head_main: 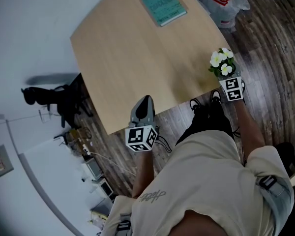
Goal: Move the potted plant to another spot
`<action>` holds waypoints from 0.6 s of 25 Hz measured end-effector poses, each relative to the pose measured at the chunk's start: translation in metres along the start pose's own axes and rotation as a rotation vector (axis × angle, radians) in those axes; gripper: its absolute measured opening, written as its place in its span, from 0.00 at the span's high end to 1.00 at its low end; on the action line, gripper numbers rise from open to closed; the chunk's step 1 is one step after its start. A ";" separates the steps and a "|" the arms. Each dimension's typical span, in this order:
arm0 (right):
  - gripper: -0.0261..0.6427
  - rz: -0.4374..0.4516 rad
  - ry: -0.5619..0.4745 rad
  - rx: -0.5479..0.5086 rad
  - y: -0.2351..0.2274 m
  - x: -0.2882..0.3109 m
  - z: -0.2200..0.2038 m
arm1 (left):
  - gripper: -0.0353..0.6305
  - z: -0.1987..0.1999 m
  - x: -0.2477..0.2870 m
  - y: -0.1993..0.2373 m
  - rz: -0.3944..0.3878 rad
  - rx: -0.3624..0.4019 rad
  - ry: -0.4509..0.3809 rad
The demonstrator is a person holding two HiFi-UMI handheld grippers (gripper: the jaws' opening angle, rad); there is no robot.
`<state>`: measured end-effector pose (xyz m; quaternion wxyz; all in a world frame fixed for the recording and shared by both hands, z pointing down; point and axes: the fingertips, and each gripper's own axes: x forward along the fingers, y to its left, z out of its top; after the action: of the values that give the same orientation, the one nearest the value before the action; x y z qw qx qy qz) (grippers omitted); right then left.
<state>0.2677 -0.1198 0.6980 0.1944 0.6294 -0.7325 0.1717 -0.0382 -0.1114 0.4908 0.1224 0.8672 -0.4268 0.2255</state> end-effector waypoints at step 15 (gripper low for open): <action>0.45 0.095 -0.071 -0.114 0.028 -0.038 0.087 | 0.92 0.015 -0.002 -0.007 -0.011 -0.042 -0.144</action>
<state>0.2394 -0.1266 0.6036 0.1953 0.5875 -0.7766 0.1164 -0.0299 -0.1119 0.4766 0.1106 0.8807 -0.4345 0.1527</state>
